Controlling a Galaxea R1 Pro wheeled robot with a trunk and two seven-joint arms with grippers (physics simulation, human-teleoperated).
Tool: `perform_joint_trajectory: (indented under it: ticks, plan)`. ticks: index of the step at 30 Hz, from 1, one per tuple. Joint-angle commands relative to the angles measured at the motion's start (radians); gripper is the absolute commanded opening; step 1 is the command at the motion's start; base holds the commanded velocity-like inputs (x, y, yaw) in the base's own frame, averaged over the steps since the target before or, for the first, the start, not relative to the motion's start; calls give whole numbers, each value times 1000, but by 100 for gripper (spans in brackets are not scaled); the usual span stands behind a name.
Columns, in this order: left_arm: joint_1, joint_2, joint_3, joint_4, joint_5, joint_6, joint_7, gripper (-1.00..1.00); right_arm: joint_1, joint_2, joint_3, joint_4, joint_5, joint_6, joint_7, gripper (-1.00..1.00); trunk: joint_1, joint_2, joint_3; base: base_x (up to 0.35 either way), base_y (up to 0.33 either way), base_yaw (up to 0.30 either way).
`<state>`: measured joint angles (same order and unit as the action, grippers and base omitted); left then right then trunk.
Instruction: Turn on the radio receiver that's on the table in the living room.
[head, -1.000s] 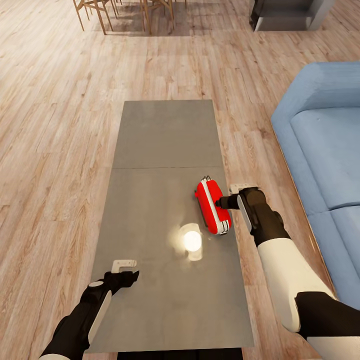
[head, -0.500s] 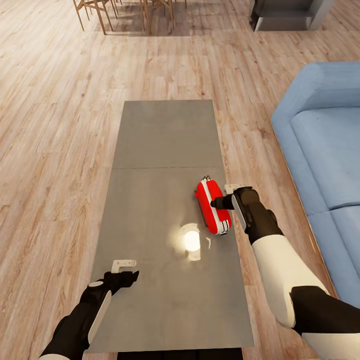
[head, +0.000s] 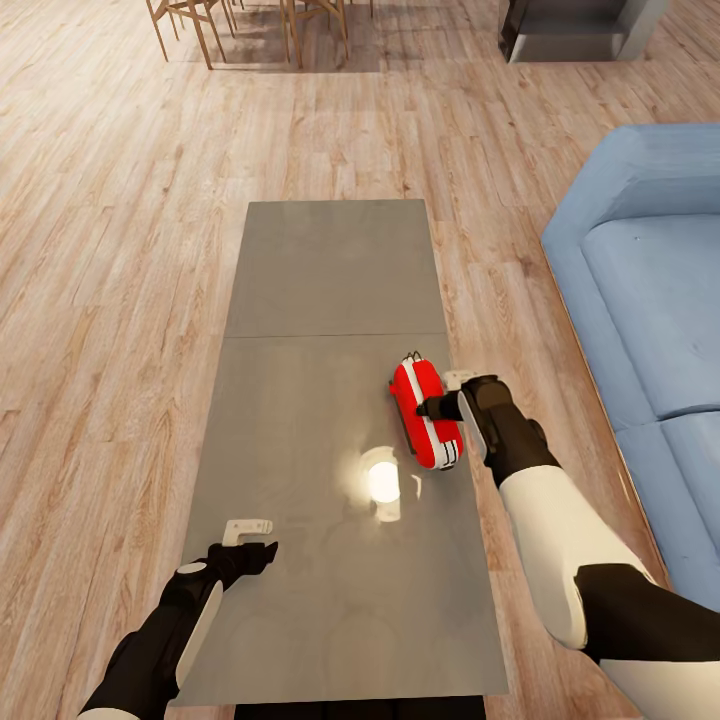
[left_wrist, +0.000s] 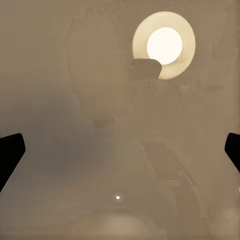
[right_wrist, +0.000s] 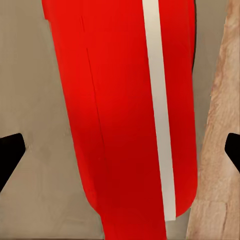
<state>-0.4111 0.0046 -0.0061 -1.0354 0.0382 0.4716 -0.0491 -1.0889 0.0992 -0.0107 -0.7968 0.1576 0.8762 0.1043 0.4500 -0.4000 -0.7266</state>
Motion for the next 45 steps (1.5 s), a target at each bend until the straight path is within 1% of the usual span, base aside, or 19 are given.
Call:
perform_joint_trajectory:
  ticks: [1, 4, 5, 6, 7, 13, 20, 45]
  plan:
    - [0, 0, 0, 0, 0, 0, 0, 100, 0, 2, 0, 3, 1, 0, 0, 100, 0, 0, 0, 0, 0, 0]
    - [0, 0, 0, 0, -1, 0, 0, 100, 0, 9, 1, 20, 3, -11, 0, 100, 0, 0, 0, 0, 0, 0]
    - [0, 0, 0, 0, -1, -1, 0, 100, -1, 10, 1, 31, 4, -25, 0, 100, 0, 0, 0, 0, 0, 0]
    - [0, 0, 0, 0, -1, -1, 0, 100, -6, 12, 1, 65, 5, -53, 0, 100, 0, 0, 0, 0, 0, 0]
    - [0, 0, 0, 0, -1, -1, 0, 100, -15, 13, 1, 84, 5, -61, 0, 100, 0, 0, 0, 0, 0, 0]
    - [0, 0, 0, 0, 0, -1, 0, 100, -40, 13, 2, 142, 5, -92, 0, 100, 0, 0, 0, 0, 0, 0]
    - [0, 0, 0, 0, 0, -1, 0, 100, -45, 12, 2, 156, 5, -101, 0, 100, 0, 0, 0, 0, 0, 0]
    - [0, -1, 0, 0, 0, -2, 0, 100, -46, 2, 3, 162, 8, -129, 0, 100, 0, 0, 0, 0, 0, 0]
